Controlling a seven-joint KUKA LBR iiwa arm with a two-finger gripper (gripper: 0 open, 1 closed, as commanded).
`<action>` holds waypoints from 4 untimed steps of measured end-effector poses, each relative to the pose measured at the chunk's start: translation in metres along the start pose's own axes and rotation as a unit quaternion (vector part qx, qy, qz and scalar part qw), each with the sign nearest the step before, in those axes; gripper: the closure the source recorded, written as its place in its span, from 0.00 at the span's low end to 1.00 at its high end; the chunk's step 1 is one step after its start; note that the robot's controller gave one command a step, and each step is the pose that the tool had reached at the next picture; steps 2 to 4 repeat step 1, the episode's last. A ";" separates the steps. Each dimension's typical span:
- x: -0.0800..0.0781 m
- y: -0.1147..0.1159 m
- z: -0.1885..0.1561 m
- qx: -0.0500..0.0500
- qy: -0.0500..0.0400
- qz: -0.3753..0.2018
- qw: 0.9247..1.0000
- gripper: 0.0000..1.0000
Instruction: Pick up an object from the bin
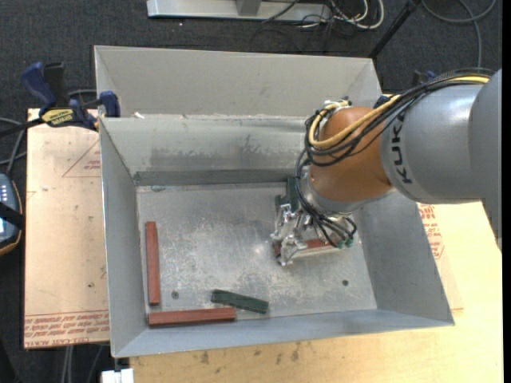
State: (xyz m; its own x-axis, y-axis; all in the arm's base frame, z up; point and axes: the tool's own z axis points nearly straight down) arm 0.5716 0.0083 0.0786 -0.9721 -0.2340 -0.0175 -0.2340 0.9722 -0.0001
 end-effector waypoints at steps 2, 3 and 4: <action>0.006 -0.002 -0.198 -0.001 0.009 0.004 1.000 1.00; 0.006 -0.002 -0.198 -0.001 0.009 0.004 1.000 1.00; 0.006 -0.002 -0.198 -0.001 0.009 0.004 1.000 1.00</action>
Offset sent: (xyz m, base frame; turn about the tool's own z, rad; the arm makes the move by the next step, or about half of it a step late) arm 0.0000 0.0000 0.0000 0.0000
